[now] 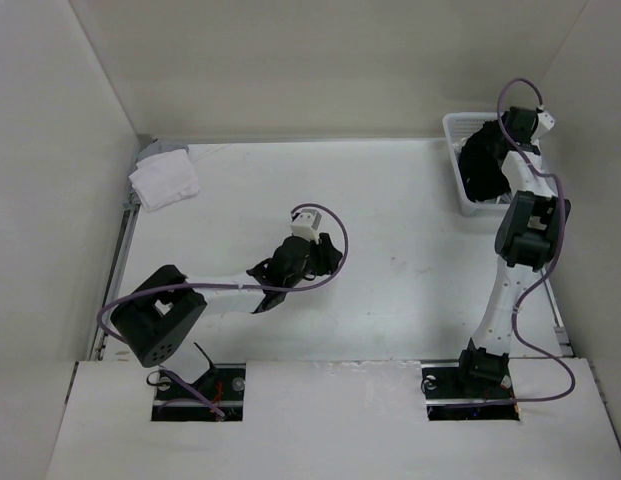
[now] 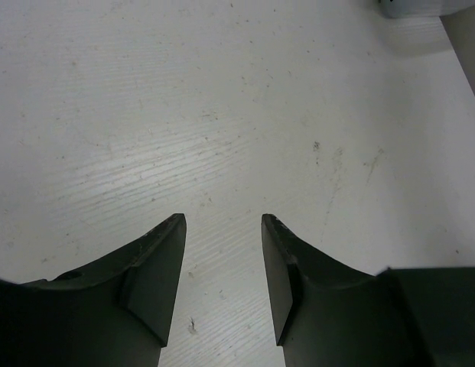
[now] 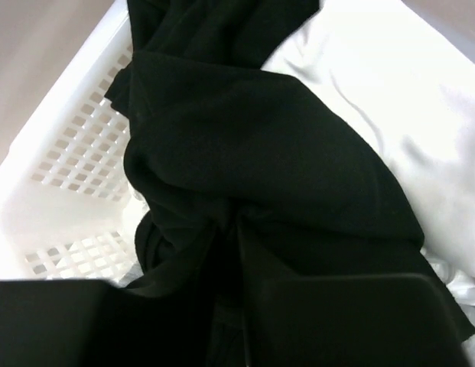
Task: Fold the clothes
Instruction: Grab the tank top from the pile
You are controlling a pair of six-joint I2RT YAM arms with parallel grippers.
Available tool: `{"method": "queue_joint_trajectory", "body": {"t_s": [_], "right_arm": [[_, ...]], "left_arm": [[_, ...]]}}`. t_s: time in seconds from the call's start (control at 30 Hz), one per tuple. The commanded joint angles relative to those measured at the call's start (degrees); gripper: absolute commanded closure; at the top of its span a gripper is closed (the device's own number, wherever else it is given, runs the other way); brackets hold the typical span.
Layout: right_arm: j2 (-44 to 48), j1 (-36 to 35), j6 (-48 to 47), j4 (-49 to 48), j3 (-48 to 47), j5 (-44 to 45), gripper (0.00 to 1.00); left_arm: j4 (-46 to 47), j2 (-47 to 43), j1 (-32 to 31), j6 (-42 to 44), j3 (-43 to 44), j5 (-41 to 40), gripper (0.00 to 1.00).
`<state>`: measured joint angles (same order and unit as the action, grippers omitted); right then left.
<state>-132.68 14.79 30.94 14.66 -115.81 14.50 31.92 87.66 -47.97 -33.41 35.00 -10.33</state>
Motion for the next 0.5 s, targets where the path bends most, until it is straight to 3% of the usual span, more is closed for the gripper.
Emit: {"method": "queue_joint_trajectory", "body": {"t_s": [0.0, 0.07, 0.17, 0.47], "right_arm": [[4.08, -0.33, 1.75, -4.61, 3.81, -0.7, 0.9], [9.08, -0.33, 2.98, -10.23, 9.69, -0.88, 0.97], [16.72, -0.33, 4.56, -14.9, 15.51, -1.23, 1.0], [46.96, -7.96, 4.31, -25.73, 29.76, -3.34, 0.99]], "left_arm": [[3.5, 0.14, 0.73, 0.01, 0.15, 0.31, 0.57], [3.5, 0.32, 0.73, -0.08, 0.33, 0.48, 0.57], [3.58, 0.58, 0.81, -0.52, 0.42, 1.1, 0.57], [4.99, -1.96, 1.95, -1.57, -1.34, 1.54, 0.57]]}}
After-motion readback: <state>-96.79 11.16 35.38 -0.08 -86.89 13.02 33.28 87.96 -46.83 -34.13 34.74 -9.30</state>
